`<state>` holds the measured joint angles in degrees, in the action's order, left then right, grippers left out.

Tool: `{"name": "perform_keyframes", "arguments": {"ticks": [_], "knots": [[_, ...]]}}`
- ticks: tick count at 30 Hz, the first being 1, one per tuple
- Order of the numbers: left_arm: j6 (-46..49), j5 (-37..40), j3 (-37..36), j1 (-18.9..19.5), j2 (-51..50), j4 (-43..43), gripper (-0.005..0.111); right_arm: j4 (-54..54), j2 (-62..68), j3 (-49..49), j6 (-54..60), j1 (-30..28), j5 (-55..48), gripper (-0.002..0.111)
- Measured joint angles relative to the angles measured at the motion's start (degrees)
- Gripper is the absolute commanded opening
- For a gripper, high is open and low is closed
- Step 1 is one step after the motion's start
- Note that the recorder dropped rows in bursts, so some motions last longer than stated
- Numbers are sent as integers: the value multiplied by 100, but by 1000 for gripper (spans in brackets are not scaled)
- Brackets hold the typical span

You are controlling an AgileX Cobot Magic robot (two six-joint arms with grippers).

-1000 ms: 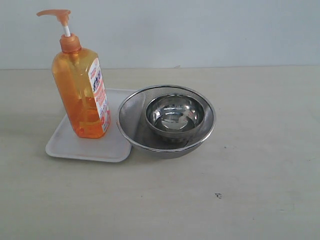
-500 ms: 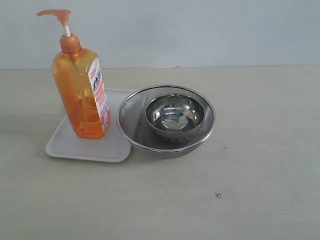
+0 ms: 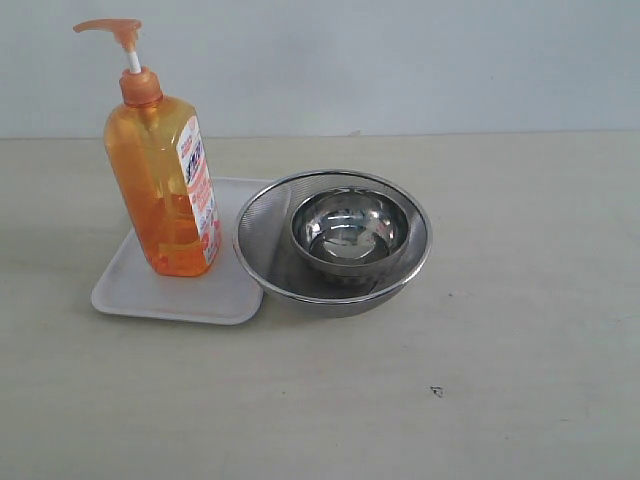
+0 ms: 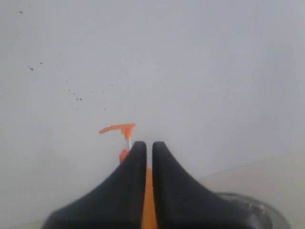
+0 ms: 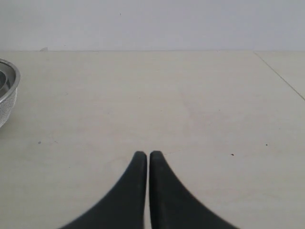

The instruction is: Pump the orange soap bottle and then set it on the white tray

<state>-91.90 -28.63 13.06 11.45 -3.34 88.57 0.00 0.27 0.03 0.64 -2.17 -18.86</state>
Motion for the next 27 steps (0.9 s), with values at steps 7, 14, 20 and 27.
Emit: {"name": "perform_keyframes", "arguments": {"ticks": [7,14,20,27], "knots": [[1474,257,-13,0,267,-3569,5,0,0,0,0,0,0,0],[7962,3379,-69,0,267,-8027,5,0,0,0,-8,0,0,0],[8505,4597,-628,0,315,-9130,5,0,0,0,-8,0,0,0],[8516,4649,-986,0,315,-9582,5,0,0,0,-8,0,-11,0]]}}
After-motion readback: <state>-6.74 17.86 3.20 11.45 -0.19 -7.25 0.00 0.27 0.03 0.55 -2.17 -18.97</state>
